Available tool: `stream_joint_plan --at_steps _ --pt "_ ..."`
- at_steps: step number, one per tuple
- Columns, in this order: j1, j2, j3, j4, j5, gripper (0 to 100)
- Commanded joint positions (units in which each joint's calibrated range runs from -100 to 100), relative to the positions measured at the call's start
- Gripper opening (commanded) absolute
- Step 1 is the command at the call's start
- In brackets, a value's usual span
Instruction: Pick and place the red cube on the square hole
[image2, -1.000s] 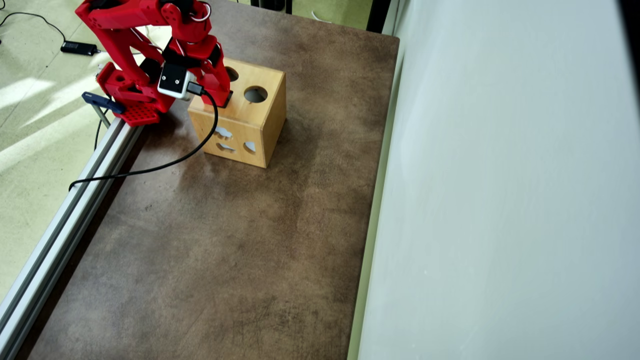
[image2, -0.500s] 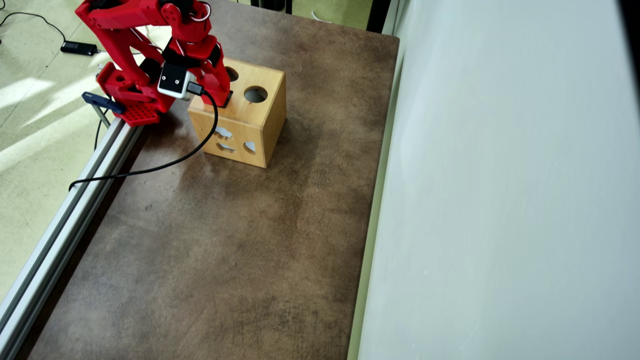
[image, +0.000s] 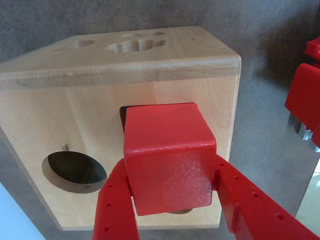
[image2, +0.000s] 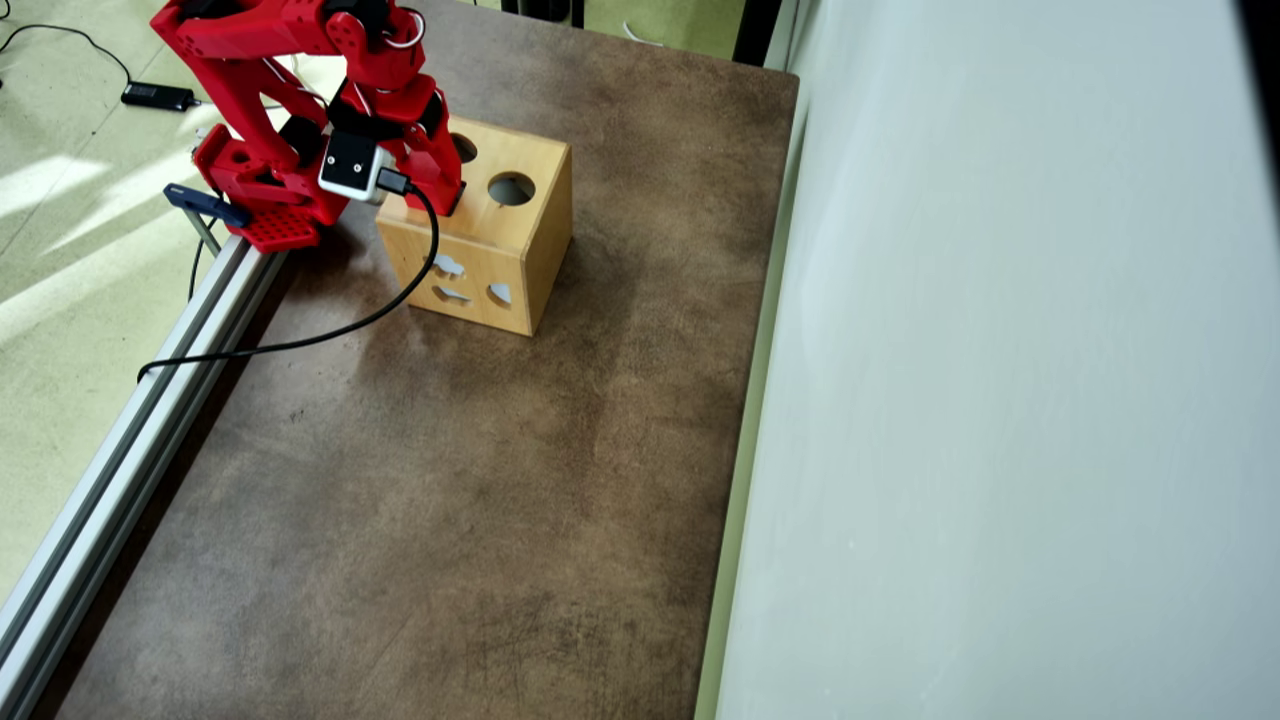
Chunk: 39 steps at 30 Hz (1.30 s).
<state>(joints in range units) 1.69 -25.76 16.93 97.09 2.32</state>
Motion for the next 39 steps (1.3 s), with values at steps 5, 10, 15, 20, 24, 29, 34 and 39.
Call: stream_joint_plan --at_steps 5,10,15,20,24,29,34,39 --pt "0.99 0.58 -0.20 0.41 0.29 1" --pt "0.99 0.58 -0.20 0.41 0.24 1" --pt "1.06 0.41 -0.20 0.49 0.15 1" --pt "1.06 0.50 -0.11 0.49 0.05 1" --pt "1.06 0.58 -0.11 0.49 0.05 1" --pt "1.06 -0.18 -0.20 0.49 0.05 1" --pt "1.06 -0.27 -0.20 0.01 0.05 1" --pt "1.13 -0.27 -0.92 0.09 0.05 1"
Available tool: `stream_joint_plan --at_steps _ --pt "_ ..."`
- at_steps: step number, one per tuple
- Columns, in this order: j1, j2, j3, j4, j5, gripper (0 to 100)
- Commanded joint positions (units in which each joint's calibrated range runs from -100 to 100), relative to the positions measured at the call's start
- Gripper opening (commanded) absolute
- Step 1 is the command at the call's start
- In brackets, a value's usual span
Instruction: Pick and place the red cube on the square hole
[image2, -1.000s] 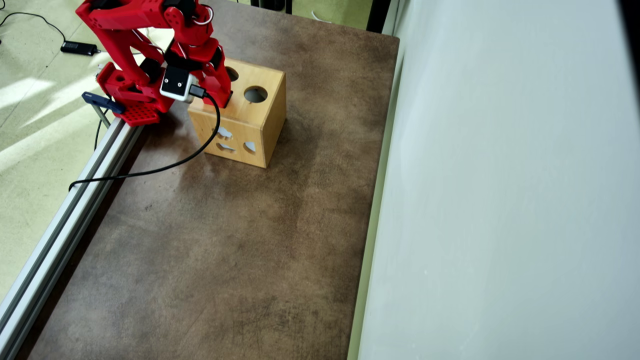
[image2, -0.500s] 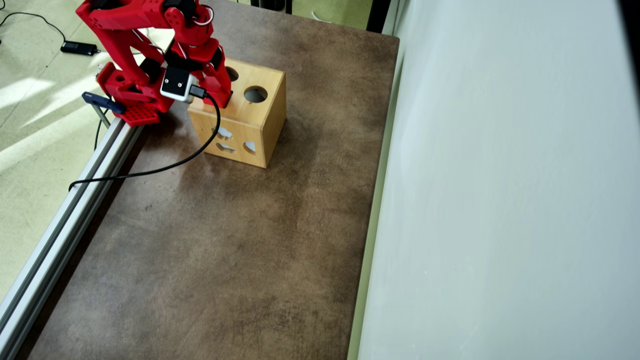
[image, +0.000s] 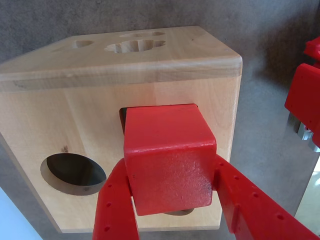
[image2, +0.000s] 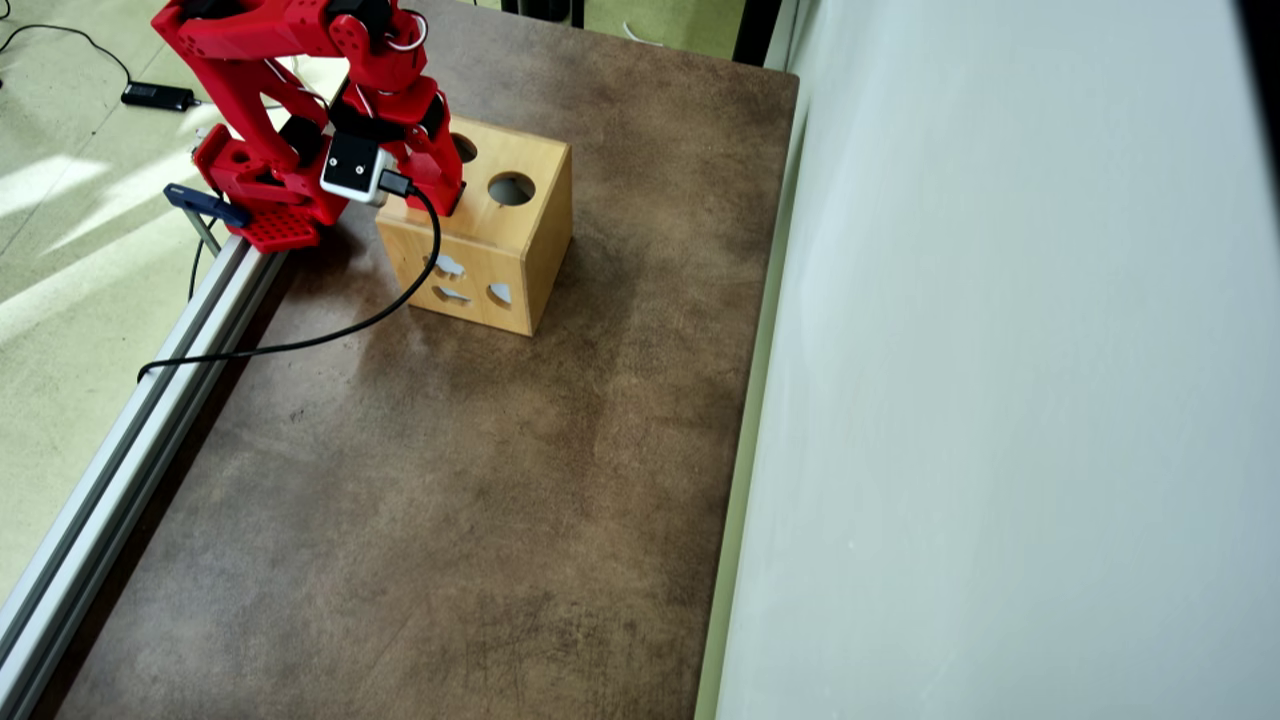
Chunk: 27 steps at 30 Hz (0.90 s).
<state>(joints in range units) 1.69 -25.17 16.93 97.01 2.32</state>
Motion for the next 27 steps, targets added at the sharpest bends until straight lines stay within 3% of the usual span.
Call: stream_joint_plan --at_steps 1,8,18,27 --pt "1.13 -0.86 -1.01 0.33 0.10 1" --pt "1.13 -0.78 -1.10 0.25 0.10 2" --pt "1.13 -0.86 -1.19 0.57 0.15 22" --pt "1.13 -0.86 -1.19 0.57 0.15 23"
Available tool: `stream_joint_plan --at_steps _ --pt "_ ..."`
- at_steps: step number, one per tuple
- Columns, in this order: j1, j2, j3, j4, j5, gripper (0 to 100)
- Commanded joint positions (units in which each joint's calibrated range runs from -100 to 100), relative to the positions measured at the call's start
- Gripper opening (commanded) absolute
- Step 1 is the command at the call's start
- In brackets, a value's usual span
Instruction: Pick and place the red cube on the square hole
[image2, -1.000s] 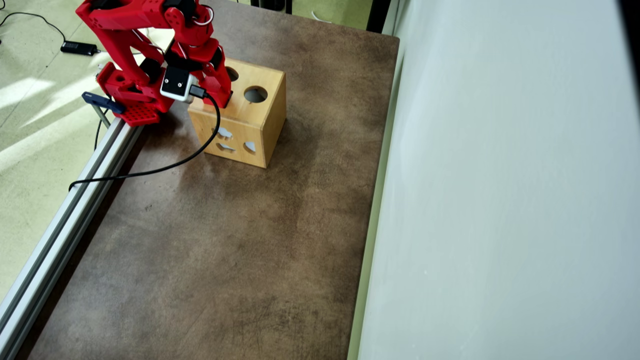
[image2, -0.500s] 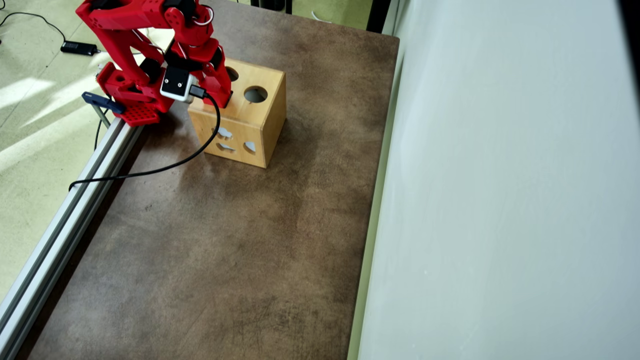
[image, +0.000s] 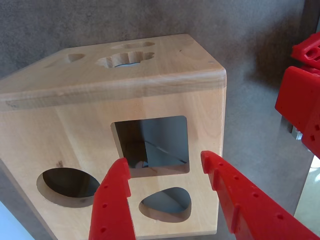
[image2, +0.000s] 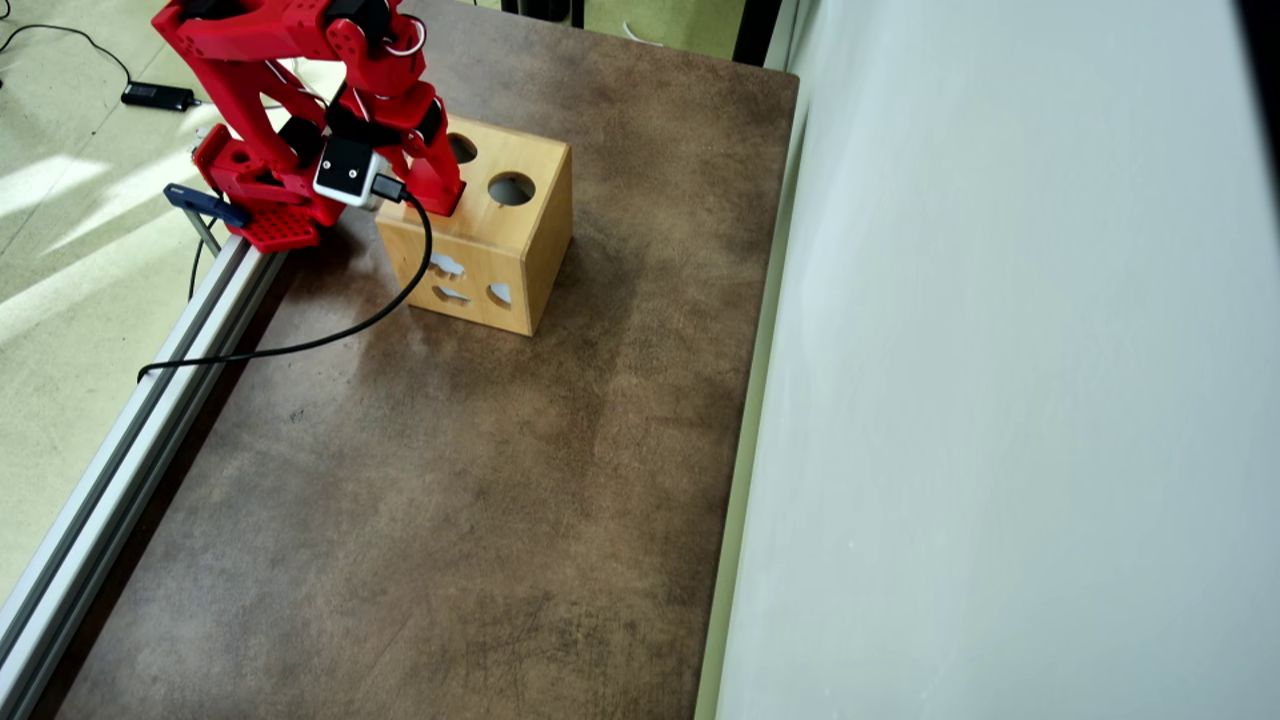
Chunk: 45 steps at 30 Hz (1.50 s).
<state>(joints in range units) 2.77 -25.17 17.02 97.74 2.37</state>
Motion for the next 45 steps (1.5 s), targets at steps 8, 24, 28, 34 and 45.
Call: stream_joint_plan --at_steps 8,24,28,34,45 --pt "0.06 -0.86 -1.28 -0.15 0.10 23" --pt "0.06 -0.95 -1.28 -0.15 0.10 23" --pt "0.06 -0.95 -1.28 -0.15 0.10 23" --pt "0.06 -0.95 -1.28 -0.15 0.10 23" --pt "0.06 -4.09 -1.28 -0.15 0.10 23"
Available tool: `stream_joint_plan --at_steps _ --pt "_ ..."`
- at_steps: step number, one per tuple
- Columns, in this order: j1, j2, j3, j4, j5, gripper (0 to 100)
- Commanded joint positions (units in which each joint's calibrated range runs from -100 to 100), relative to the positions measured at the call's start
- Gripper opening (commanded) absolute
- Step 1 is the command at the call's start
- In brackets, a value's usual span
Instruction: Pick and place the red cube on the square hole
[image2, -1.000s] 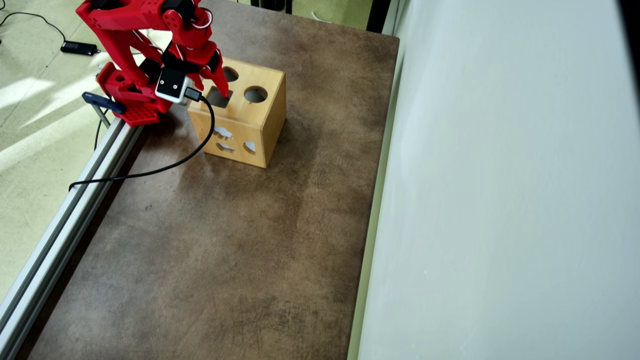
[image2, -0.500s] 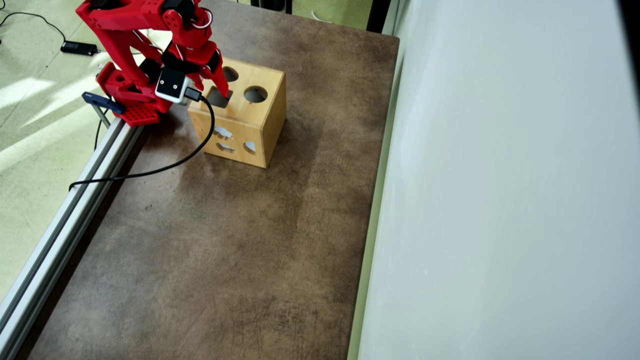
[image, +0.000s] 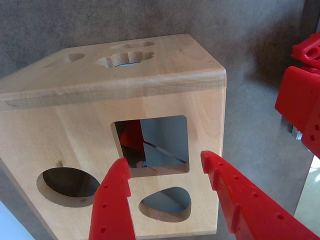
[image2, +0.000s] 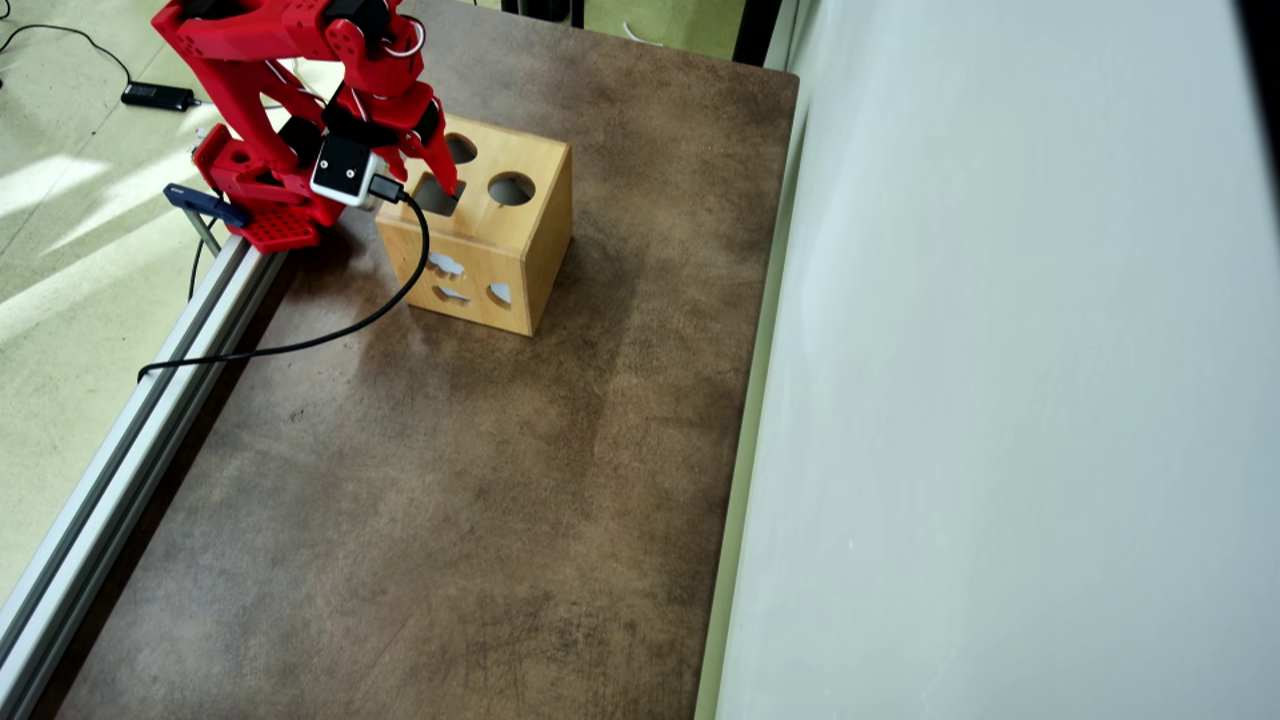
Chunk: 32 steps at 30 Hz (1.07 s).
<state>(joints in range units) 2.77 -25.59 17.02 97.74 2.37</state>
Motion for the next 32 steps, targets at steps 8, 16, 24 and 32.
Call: stream_joint_plan --at_steps 8,16,24,32 --pt "0.06 -8.59 -1.28 -0.15 0.10 23" --pt "0.06 -12.07 -1.28 -0.15 0.10 23" --pt "-0.02 -16.23 -1.37 -0.15 0.10 23" --pt "-0.02 -23.03 -1.37 -0.15 0.10 23"
